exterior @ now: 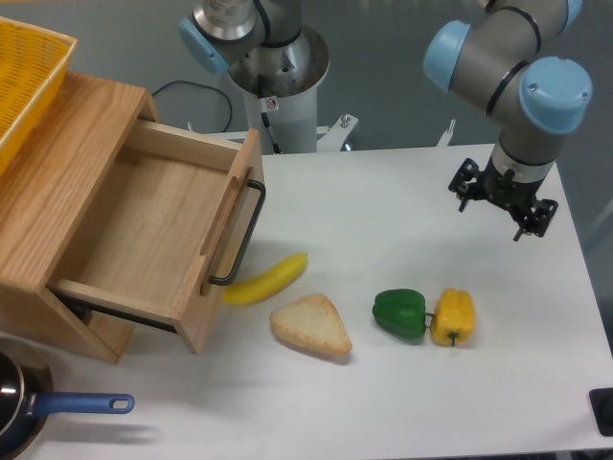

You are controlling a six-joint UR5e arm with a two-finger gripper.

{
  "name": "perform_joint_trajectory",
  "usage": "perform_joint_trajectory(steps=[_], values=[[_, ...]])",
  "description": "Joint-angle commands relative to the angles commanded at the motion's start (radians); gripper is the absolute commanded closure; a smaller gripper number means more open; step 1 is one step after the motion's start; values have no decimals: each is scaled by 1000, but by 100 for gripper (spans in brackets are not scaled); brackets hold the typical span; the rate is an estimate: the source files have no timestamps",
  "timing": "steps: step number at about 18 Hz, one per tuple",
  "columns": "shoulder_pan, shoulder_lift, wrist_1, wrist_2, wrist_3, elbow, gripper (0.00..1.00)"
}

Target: Pick up the yellow pepper

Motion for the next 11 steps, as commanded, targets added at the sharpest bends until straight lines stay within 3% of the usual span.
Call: perform_joint_trajectory(steps=[9,11], values=[[-2,-9,3,-9,2,-23,0],[0,-14,55,-12,-3,-58,0]])
